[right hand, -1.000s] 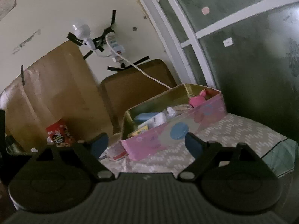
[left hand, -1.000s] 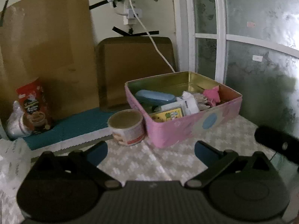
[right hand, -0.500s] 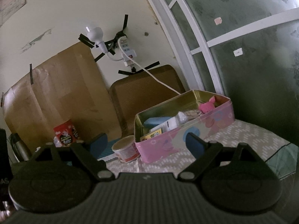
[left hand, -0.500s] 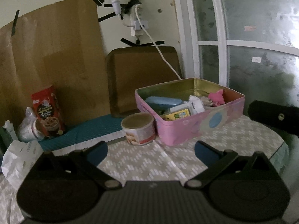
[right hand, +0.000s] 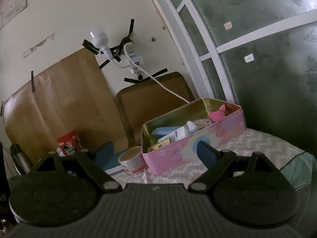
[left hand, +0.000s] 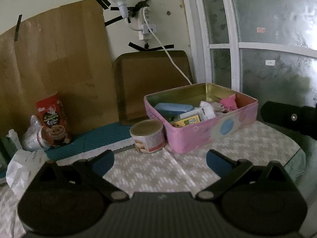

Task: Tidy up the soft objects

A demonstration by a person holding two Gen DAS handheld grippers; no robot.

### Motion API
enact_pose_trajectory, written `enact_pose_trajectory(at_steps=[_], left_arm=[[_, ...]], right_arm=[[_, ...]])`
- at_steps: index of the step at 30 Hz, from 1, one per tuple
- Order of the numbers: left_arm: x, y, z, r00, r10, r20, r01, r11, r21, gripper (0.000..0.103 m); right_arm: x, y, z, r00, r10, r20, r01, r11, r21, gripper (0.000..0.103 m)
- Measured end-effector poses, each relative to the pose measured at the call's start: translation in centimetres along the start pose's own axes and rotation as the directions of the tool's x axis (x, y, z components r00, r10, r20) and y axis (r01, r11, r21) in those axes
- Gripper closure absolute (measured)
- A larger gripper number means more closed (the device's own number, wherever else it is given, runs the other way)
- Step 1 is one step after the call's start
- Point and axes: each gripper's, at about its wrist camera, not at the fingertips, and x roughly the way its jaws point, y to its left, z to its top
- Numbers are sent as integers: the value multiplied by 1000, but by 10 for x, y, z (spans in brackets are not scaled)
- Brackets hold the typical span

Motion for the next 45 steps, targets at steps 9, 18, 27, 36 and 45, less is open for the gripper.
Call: enact_pose_trajectory(at_steps=[9,18,27,36,45], left_arm=[[-4,-1,0,1000,8,-15,-8,1000,5,0],[-13,-3,2,1000,0,-15,0,1000,11,0],[-18,-5,2,1000,10,-28,-10,1000,-6,0],[-11,-1,-3,996,20,-82,-22,999,-28,0],[-5,-3,-8,994,15,-107,-17,1000,-13,0]], right_arm=[[-2,-1,0,1000,-7,9,7,1000,13,10],[-4,-1,0,1000,-20,17,19,1000,22,10],[-4,-2,-1,1000,-24,15,23,999,26,9],[-1,-2,-4,1000,-31,4,31,999,31,9],[1,-2,-8,999,-38,-6,39,999,35,9]])
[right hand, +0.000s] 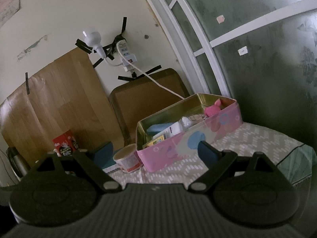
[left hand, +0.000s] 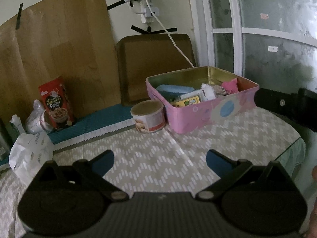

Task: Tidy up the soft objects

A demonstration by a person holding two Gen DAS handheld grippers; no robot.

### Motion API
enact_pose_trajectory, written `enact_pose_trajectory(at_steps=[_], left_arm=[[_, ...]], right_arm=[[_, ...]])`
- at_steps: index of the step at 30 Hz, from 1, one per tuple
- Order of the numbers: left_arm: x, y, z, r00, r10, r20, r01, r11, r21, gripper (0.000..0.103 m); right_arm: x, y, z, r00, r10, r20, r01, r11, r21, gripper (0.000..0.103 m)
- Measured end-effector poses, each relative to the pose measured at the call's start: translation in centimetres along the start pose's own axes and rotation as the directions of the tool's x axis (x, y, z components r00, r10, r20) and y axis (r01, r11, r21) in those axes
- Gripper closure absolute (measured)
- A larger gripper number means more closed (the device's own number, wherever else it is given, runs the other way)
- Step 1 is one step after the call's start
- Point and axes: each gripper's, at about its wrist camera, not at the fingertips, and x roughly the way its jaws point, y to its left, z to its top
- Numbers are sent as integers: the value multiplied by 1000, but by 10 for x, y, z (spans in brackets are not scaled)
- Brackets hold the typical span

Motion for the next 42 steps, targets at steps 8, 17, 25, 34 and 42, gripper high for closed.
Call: enact_pose_trajectory(at_steps=[8,17,25,34,42], left_arm=[[8,-2,-5,999,-6,-31,6,1000,7,0],[12,-2,-7,999,-9,-44,9,1000,9,0],[13,-1,-7,999,-15,-49,15,1000,6,0],[12,0,-6,999,-14,-48,14,1000,-1,0],[11,1,-6,999,-16,-43,16,1000,-11,0]], right_arm=[[4,-2,-4,1000,-7,-15,7,1000,4,9],[7,-2,-5,1000,-10,-24,10,1000,6,9],[8,-1,-6,1000,-9,-27,9,1000,4,9],[9,-1,-6,1000,-9,-26,9,1000,4,9],[9,-1,-7,1000,-11,-27,11,1000,3,9]])
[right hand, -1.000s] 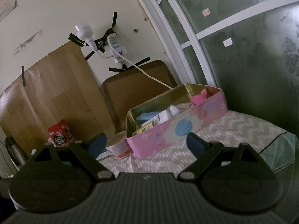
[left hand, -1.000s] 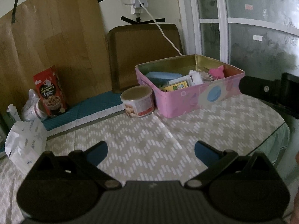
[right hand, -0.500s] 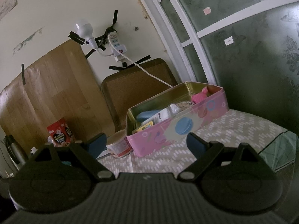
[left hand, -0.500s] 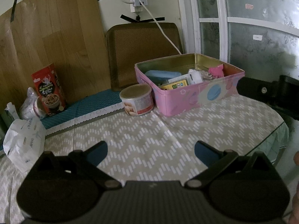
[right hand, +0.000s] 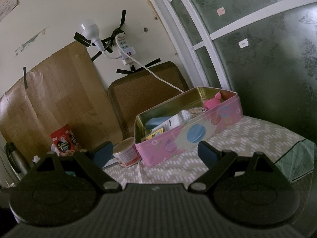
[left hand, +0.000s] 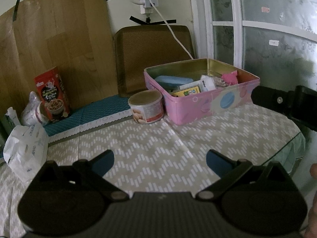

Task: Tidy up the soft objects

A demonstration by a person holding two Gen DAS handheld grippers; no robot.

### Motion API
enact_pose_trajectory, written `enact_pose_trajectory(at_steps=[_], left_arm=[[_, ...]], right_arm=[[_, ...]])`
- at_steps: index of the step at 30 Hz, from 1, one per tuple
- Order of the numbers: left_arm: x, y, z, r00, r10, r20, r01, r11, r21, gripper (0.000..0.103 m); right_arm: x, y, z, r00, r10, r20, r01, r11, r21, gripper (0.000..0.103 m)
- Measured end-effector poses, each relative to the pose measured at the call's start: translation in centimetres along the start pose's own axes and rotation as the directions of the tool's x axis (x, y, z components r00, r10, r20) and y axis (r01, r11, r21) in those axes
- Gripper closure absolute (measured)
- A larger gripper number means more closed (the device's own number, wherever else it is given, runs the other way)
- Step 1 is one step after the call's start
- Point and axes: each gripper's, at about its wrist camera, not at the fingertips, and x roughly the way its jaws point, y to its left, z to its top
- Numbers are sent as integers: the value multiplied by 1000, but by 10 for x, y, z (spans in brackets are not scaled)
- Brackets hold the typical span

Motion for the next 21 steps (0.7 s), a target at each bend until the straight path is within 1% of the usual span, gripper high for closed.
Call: enact_pose_trajectory(at_steps=[11,21], left_arm=[[0,1,1,1000,-2,0,2,1000,-9,0],[-1,4,2,1000,-19,-4,19,1000,-23,0]], right_arm=[[2,1,-2,1000,7,-6,-7,1000,-8,9],[6,2,0,1000,14,-14,-14,1000,-19,9]])
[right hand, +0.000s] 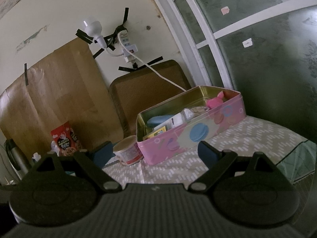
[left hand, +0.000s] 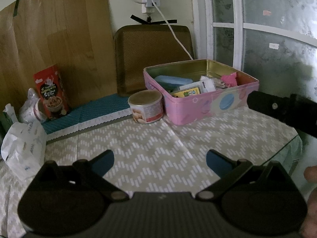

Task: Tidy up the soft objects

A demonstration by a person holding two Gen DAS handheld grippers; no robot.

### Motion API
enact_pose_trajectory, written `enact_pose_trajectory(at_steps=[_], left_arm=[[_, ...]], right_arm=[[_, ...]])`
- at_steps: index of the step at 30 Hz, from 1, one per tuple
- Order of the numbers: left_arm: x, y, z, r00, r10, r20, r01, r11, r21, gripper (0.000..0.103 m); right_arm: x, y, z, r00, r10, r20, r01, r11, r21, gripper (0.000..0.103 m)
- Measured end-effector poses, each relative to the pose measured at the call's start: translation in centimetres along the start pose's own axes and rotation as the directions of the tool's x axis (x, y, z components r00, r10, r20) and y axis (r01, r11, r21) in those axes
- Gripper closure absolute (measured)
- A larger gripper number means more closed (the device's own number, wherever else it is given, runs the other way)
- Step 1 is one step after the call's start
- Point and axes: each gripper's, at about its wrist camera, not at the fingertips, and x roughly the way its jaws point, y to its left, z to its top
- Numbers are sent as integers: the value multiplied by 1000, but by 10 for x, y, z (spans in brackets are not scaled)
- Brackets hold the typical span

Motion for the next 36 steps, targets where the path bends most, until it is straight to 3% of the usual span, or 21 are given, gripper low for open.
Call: enact_pose_trajectory(at_steps=[29,36], left_arm=[[8,19,-4,1000,7,-10,-7,999,-45,0],[10,25,-7,999,-34,0,34,999,-41,0]], right_arm=[[12,7,-4,999,5,-35,-6,999,-41,9],[17,11,-6,999,2,-47,-4,998,-55,9]])
